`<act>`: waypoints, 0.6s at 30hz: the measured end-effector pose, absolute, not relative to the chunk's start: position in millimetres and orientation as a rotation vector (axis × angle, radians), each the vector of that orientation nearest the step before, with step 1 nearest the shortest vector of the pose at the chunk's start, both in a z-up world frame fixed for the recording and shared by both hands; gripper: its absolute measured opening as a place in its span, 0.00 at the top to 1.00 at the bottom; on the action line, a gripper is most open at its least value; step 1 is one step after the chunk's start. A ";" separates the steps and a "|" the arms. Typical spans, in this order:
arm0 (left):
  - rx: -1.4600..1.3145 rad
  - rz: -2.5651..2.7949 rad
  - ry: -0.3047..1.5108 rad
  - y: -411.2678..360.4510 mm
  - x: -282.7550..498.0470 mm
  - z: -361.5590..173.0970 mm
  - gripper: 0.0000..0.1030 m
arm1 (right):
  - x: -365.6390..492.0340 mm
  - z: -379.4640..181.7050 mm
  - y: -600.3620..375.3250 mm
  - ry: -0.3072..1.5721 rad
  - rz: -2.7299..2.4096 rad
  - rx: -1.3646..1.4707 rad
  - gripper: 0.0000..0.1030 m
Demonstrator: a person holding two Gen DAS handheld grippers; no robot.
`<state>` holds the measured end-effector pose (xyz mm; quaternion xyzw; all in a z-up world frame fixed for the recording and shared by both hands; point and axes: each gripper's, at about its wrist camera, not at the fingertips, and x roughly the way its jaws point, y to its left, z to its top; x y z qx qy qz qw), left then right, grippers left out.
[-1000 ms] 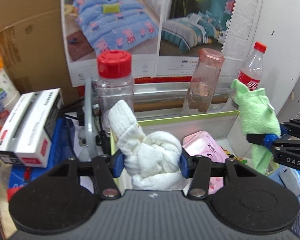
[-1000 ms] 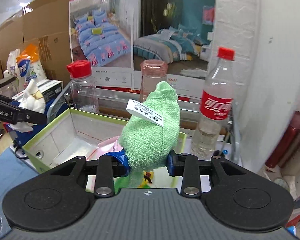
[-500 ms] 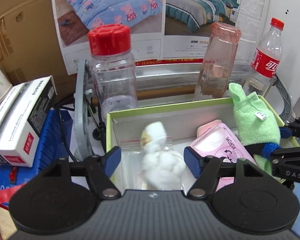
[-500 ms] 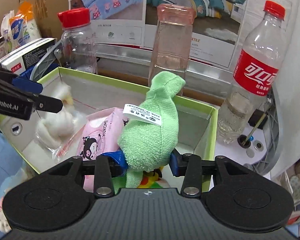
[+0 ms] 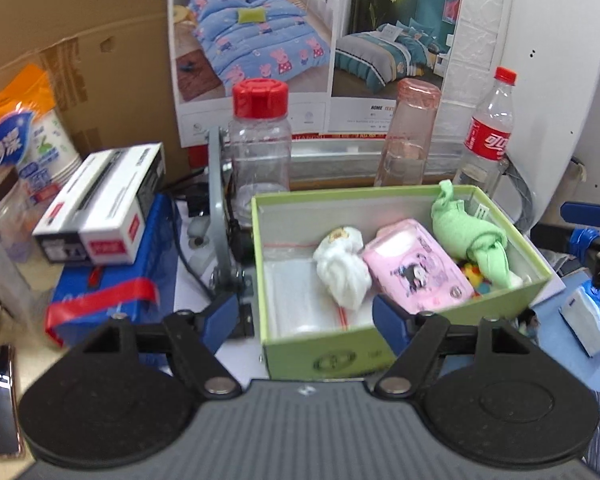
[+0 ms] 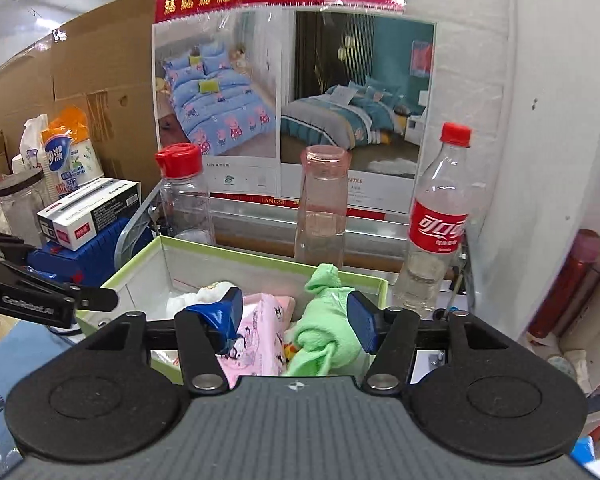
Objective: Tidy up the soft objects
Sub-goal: 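Move the right gripper to the patterned cloth while the left gripper approaches the cotton swab bag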
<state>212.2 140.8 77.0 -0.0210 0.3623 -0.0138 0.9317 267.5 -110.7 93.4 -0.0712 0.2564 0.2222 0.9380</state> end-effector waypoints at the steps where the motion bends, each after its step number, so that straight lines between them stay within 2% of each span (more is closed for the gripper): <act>1: -0.042 -0.030 0.742 141.0 203.5 76.5 0.27 | 260.3 92.5 -109.9 0.528 0.447 -0.168 0.56; 10: -0.018 -0.033 0.758 142.9 140.7 60.1 0.25 | 206.4 67.8 -106.3 0.573 0.424 -0.288 0.53; 18: -0.072 -0.059 0.878 160.7 156.1 36.8 0.22 | 195.8 49.9 -126.8 0.608 0.408 -0.243 0.52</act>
